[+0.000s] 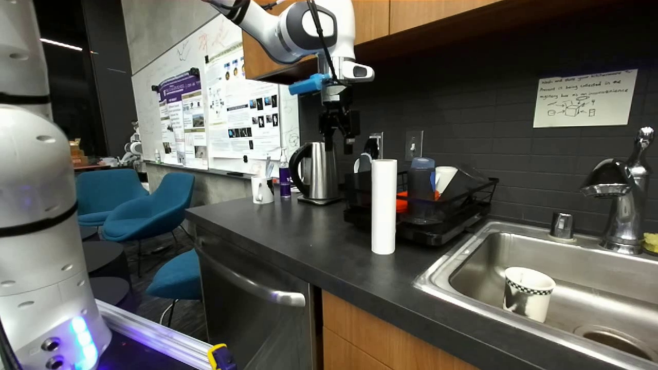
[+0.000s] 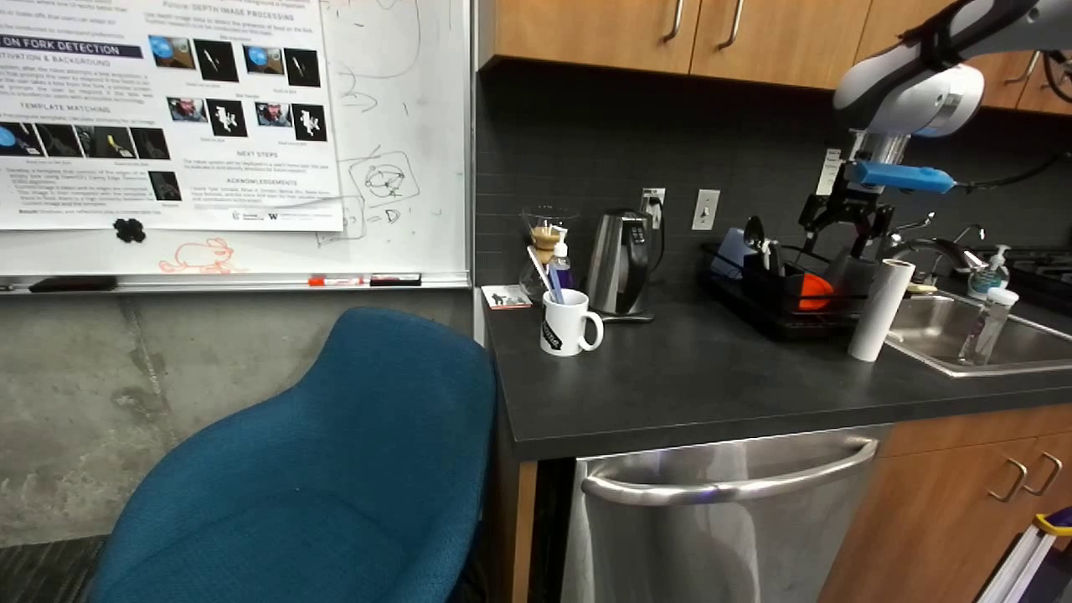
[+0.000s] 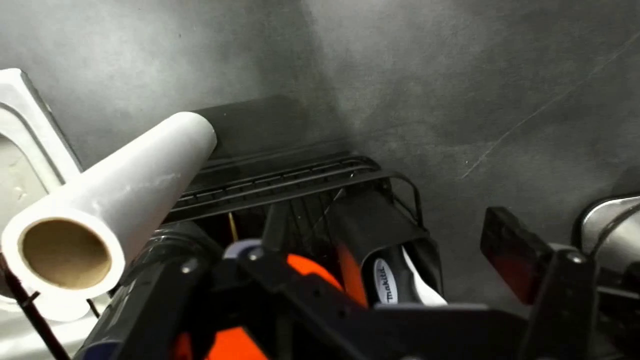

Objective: Move the paper towel roll to the left

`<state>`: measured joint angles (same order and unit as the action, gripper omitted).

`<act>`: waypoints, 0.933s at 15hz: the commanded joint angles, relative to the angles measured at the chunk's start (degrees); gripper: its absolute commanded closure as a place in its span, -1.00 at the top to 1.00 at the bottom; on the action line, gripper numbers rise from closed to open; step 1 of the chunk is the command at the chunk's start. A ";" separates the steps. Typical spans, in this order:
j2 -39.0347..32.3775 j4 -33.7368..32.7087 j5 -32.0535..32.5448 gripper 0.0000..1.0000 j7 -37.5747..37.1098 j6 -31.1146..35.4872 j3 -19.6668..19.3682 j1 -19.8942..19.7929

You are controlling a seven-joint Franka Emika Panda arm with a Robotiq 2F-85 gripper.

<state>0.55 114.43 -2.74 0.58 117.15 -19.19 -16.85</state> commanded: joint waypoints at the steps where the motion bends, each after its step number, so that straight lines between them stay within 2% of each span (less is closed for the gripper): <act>1: -4.97 -5.52 -2.67 0.41 2.96 -1.18 -0.52 -1.53; 4: -7.81 -8.50 -4.68 0.02 4.21 -2.11 -0.72 -2.88; 10: -11.51 -13.19 -7.10 -0.94 5.56 -2.75 -1.02 -6.22; 14: -11.07 -13.96 -6.74 -1.00 6.41 -2.27 -1.16 -7.75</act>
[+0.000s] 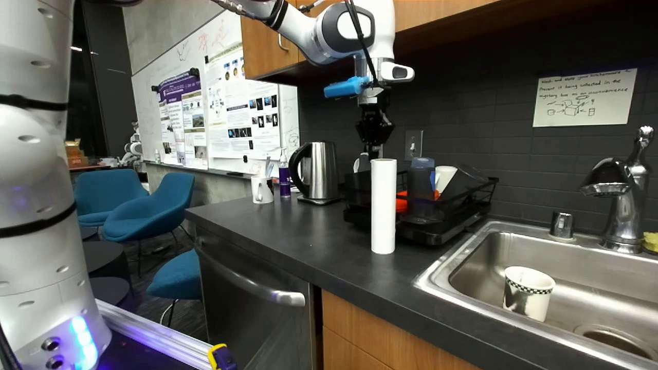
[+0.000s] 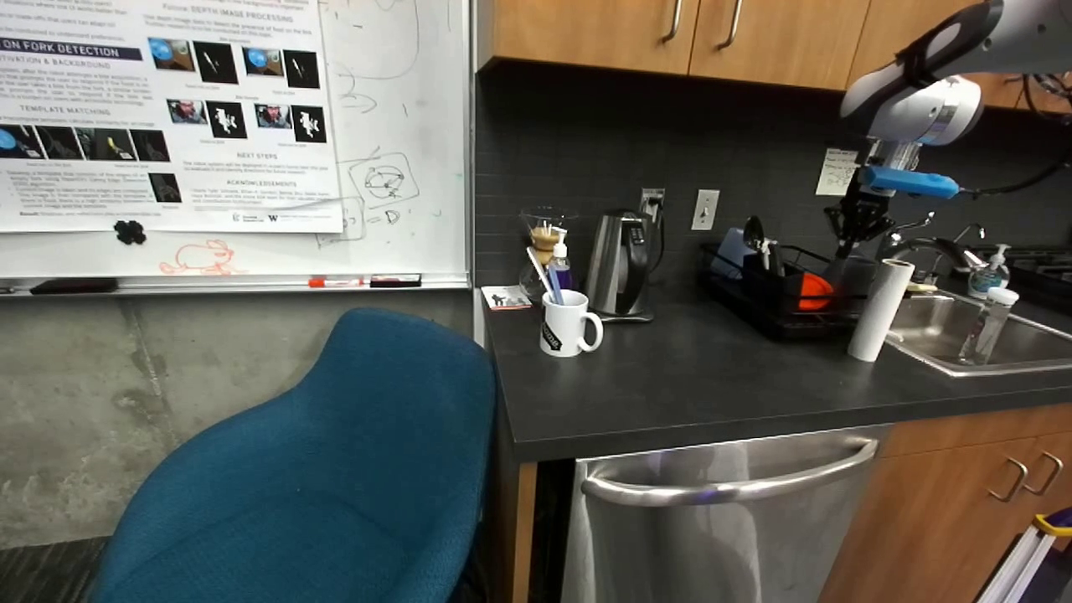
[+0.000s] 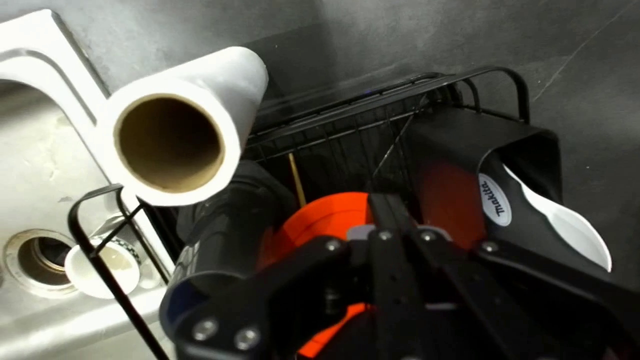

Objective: Move the paper towel roll to the left

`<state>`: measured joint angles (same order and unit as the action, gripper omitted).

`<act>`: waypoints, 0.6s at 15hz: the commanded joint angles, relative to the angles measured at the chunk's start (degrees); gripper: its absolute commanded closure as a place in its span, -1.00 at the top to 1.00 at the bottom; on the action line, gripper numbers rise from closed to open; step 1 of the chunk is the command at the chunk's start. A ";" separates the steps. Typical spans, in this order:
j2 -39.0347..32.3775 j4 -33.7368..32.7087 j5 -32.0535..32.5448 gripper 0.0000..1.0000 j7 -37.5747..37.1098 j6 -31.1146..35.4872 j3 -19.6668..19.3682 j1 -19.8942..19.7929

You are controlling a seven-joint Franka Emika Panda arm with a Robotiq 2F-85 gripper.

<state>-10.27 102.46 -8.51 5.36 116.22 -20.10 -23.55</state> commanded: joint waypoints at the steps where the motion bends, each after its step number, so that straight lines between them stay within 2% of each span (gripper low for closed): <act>1: 0.09 -2.02 -0.98 -1.00 2.13 -1.49 -0.26 -1.34; 9: 1.25 -1.41 0.10 -1.00 4.78 -1.50 -1.38 -2.53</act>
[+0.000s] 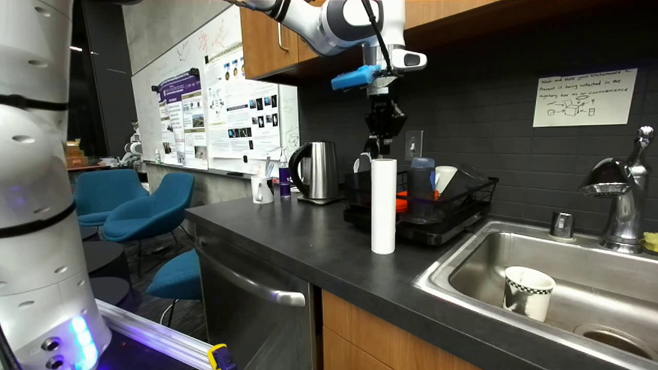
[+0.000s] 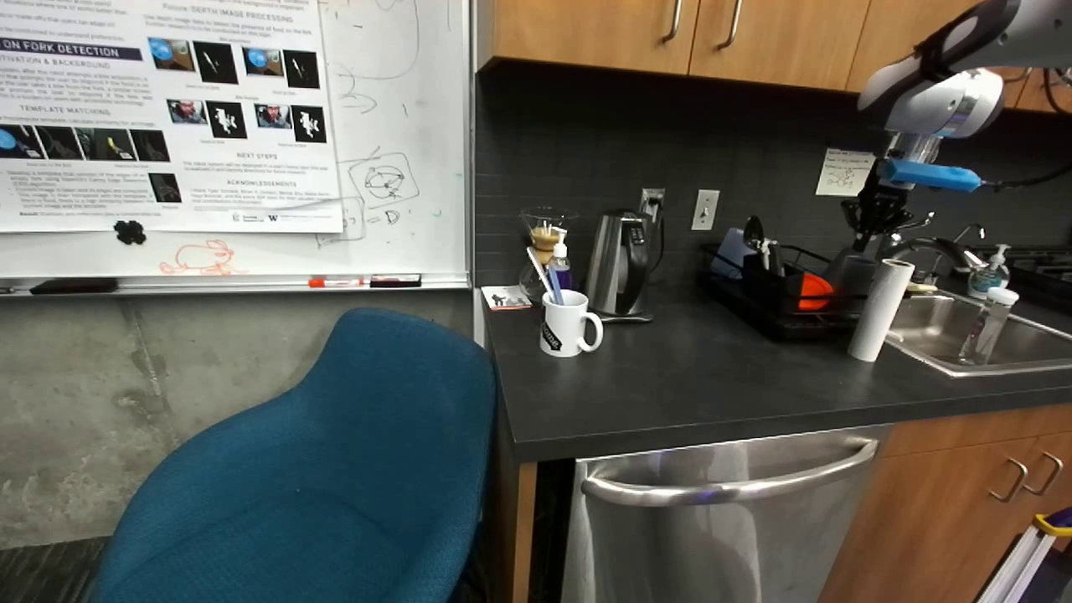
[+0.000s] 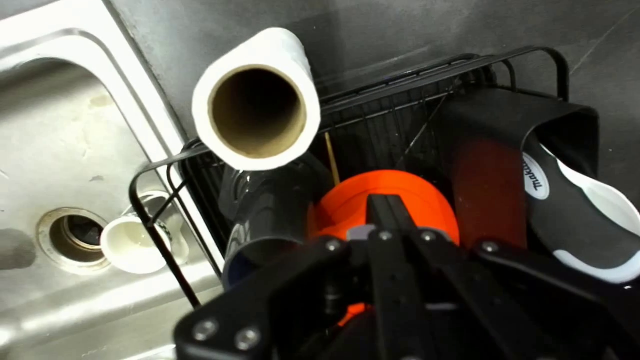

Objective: Move the paper towel roll to the left

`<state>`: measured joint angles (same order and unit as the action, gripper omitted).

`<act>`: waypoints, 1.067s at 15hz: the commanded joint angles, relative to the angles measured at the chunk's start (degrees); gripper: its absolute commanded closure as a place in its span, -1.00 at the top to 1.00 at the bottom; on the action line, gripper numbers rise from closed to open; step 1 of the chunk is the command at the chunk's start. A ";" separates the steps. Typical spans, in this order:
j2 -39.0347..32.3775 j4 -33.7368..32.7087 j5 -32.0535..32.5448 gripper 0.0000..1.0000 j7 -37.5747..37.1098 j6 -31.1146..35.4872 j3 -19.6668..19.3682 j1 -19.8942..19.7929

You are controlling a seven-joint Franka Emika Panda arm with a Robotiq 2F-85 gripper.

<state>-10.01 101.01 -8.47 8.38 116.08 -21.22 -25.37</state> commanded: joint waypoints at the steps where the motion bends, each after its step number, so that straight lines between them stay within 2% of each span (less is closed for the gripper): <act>1: 1.11 0.12 -0.03 -1.00 2.20 -1.59 -0.44 -0.85; 16: 4.11 1.22 0.29 -1.00 9.51 -8.29 -2.31 -2.86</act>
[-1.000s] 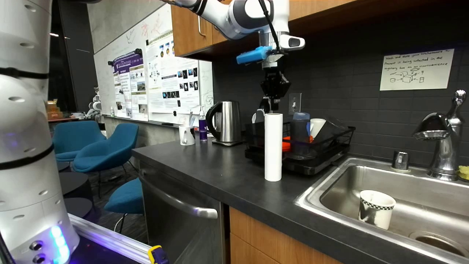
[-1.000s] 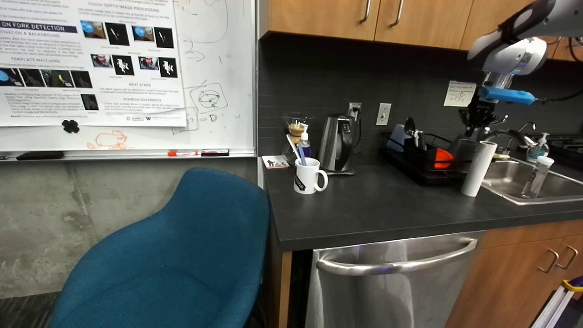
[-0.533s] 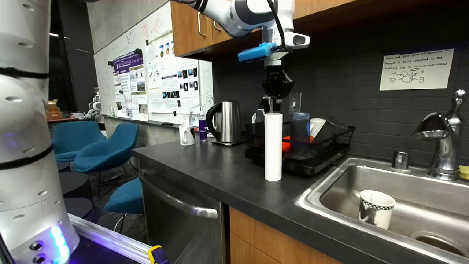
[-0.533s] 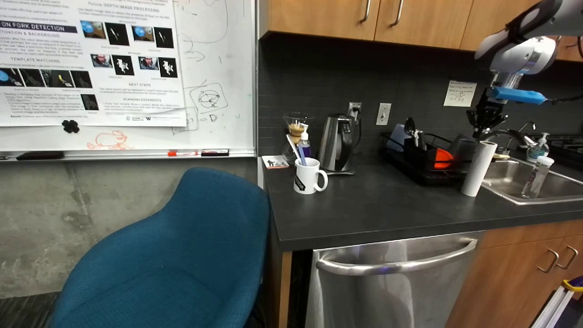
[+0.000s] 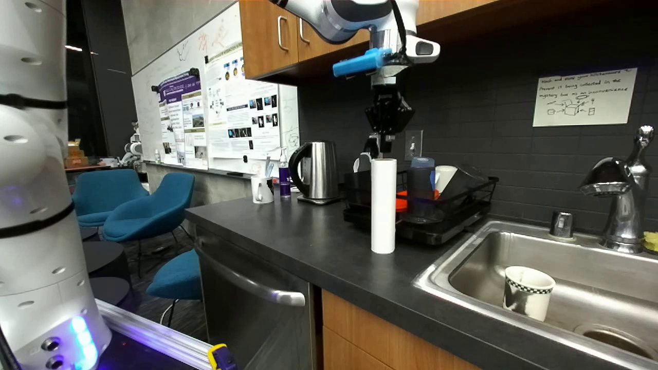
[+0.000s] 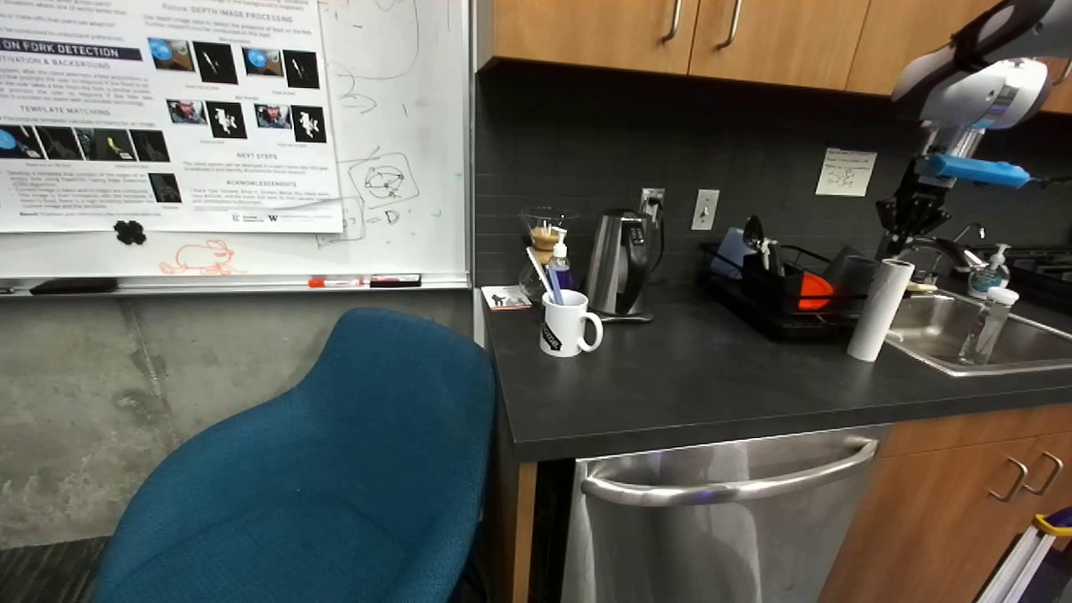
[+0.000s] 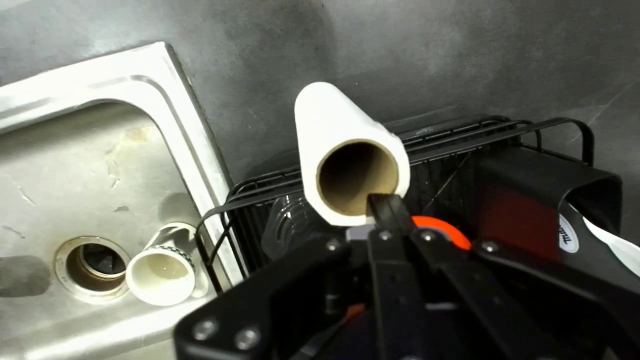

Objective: Move the paper towel roll to the left

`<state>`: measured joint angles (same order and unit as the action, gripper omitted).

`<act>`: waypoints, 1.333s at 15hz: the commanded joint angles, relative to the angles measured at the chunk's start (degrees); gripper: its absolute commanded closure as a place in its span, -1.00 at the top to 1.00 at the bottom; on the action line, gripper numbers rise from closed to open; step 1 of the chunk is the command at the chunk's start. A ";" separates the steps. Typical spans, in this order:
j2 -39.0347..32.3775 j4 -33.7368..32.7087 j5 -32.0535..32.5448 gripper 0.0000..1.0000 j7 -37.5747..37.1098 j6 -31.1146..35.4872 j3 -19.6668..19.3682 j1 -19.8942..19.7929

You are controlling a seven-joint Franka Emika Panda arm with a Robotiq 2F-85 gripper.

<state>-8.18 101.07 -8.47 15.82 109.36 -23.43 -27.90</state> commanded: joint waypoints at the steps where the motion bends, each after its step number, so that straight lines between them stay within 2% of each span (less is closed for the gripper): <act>1: 2.68 1.51 0.57 -1.00 2.72 -1.74 -0.19 -0.26; 12: 2.87 3.96 4.44 -1.00 1.94 -1.43 0.75 1.78; 20: 1.86 2.84 3.52 -1.00 0.28 -1.12 0.18 1.24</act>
<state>-6.59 104.25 -5.06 17.24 108.16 -22.95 -26.47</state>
